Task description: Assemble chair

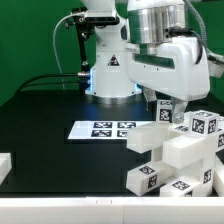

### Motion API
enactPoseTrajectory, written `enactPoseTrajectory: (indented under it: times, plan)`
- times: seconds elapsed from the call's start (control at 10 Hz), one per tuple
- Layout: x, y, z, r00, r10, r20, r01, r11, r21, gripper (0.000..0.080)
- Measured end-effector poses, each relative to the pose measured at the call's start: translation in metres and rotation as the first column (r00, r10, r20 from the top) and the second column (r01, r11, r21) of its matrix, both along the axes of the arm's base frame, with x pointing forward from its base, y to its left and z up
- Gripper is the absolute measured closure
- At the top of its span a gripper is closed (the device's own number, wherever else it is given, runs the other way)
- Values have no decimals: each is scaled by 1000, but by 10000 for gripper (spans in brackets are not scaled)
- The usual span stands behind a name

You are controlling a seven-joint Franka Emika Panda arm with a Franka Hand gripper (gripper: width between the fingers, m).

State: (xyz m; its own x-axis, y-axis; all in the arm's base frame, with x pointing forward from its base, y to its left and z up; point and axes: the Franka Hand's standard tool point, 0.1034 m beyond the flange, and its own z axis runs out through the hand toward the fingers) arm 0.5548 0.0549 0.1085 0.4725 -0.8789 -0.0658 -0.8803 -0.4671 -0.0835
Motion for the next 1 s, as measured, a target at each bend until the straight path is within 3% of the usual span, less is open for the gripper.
enactPoseTrajectory:
  times: [0.2,0.4,0.6,0.7,0.8,1.0]
  plan:
    - [1,2,1,968,250,11,-250,967,-40,150]
    - [2,3,4,873,488,18,-485,872,-70,150]
    - [1,2,2,884,467,15,-465,883,-68,150]
    - [1,2,2,883,469,14,-467,882,-68,289]
    - [1,2,2,909,417,13,-415,907,-62,289]
    - [0,3,1,948,318,9,-317,947,-55,538]
